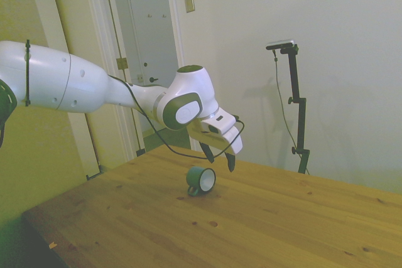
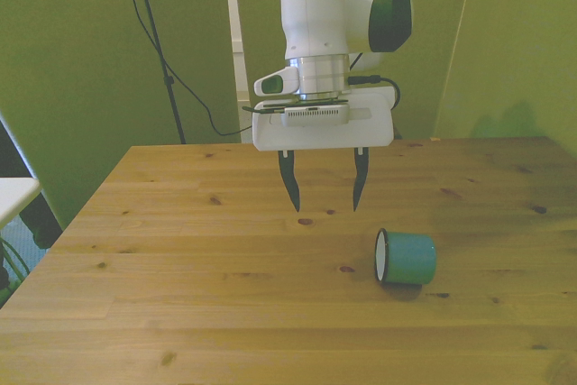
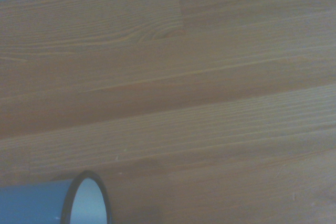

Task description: Flip the mug upright

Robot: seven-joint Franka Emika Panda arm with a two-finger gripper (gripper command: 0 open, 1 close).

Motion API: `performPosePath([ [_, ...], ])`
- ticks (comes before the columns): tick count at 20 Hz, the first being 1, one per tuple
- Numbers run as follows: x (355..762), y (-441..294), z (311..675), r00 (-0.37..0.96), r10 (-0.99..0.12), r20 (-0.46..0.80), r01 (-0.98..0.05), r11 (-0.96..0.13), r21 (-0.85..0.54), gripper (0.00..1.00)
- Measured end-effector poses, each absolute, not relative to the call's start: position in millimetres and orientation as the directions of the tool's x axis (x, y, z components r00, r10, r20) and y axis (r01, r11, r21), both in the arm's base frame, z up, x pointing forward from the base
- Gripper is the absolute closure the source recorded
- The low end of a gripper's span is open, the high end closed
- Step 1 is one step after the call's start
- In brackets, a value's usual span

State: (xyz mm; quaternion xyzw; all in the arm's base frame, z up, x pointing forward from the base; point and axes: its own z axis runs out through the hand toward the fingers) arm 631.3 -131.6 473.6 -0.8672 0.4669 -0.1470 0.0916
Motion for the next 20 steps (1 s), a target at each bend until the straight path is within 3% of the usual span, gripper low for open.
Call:
performPosePath([
  [10, 655, -102, 441, 0.642, -0.765, 0.045, -0.705, -0.612, -0.358, 0.0],
  [20, 661, -97, 419, 0.674, -0.736, -0.053, -0.687, -0.599, -0.412, 0.0],
])
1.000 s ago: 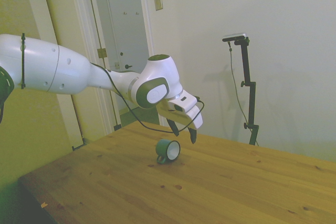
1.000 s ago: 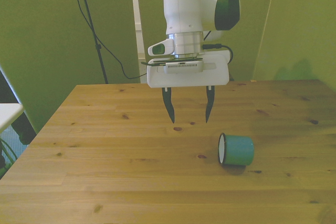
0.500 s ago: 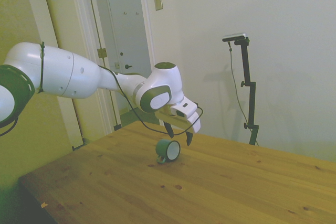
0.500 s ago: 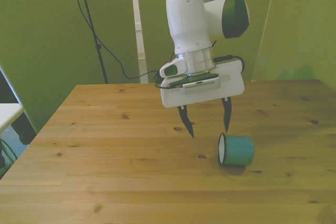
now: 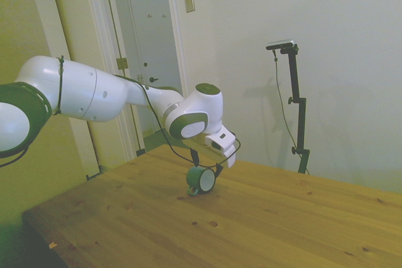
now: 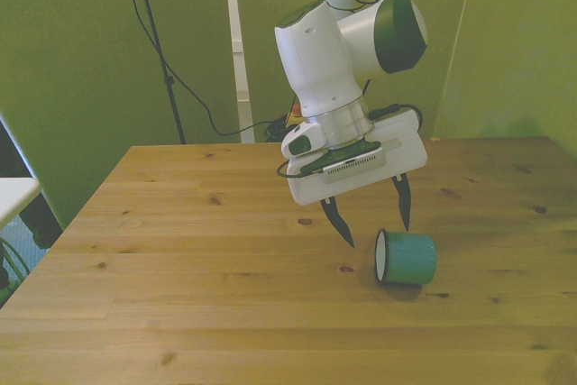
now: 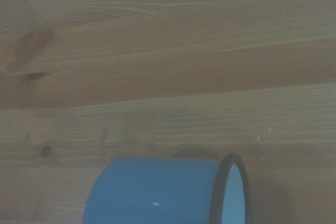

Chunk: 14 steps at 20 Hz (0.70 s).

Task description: Flip the mug upright

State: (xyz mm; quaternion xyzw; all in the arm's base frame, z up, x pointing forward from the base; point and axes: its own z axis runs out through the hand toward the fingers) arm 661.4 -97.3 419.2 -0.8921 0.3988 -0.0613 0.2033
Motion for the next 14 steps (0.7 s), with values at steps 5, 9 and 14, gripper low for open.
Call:
performPosePath([
  [5, 666, -90, 418, 0.719, -0.689, -0.09, -0.65, -0.62, -0.439, 0.0],
  [9, 667, -99, 415, 0.738, -0.663, -0.127, -0.634, -0.614, -0.47, 0.0],
  [14, 665, -116, 405, 0.751, -0.633, -0.184, -0.616, -0.574, -0.54, 0.0],
])
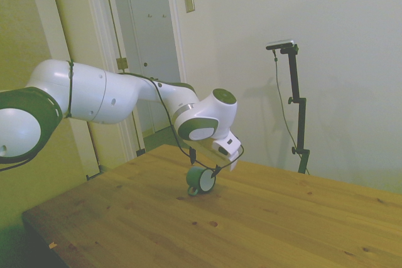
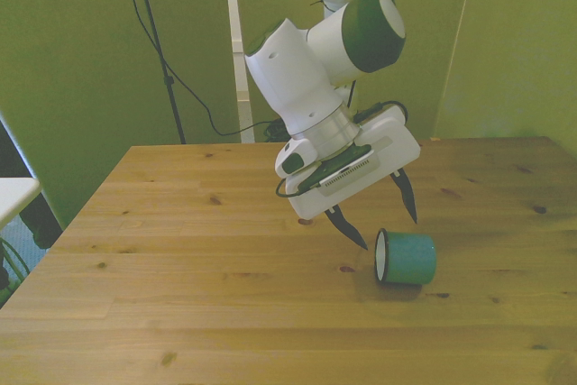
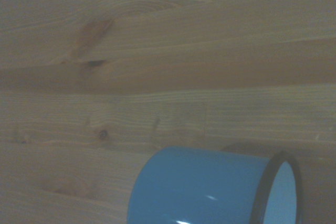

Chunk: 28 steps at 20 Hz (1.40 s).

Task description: Flip the mug upright

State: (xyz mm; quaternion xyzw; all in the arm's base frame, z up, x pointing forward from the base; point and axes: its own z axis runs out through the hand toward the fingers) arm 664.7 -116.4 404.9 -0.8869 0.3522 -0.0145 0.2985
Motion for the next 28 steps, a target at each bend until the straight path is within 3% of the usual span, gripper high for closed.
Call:
performPosePath([
  [9, 683, -116, 367, 0.812, -0.512, -0.281, -0.559, -0.54, -0.63, 0.0],
  [28, 678, -108, 358, 0.866, -0.394, -0.308, -0.48, -0.484, -0.732, 0.0],
])
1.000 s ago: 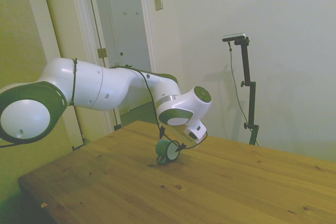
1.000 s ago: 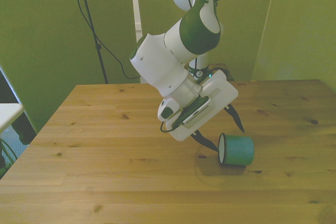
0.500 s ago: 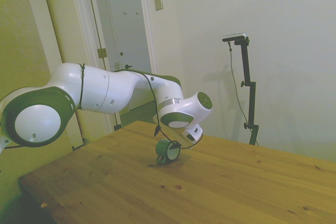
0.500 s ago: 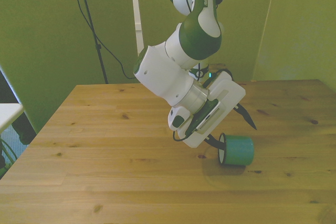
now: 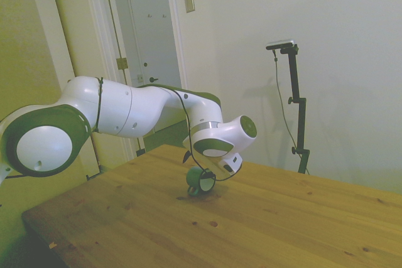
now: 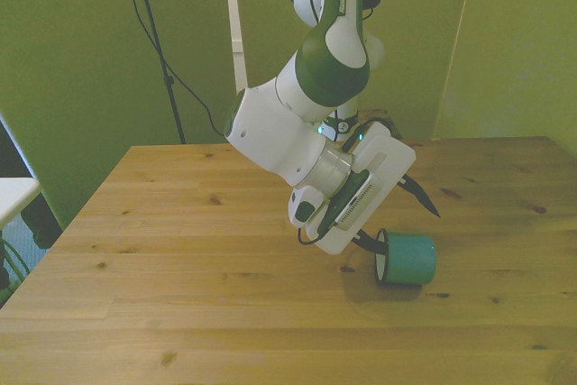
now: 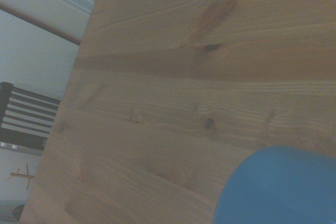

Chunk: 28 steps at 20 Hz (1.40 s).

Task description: Flip the mug upright

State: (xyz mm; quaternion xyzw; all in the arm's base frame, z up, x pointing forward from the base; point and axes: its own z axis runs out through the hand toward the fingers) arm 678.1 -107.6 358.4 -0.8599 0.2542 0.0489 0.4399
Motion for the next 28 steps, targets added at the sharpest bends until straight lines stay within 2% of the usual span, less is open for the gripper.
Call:
performPosePath([
  [5, 675.2, -102.5, 363.2, 0.875, -0.382, -0.298, -0.465, -0.491, -0.737, 0.0],
  [6, 674.6, -101.5, 365.3, 0.876, -0.38, -0.295, -0.462, -0.492, -0.738, 1.0],
  [28, 672.1, -97.8, 363.3, 0.882, -0.37, -0.293, -0.454, -0.497, -0.739, 1.0],
])
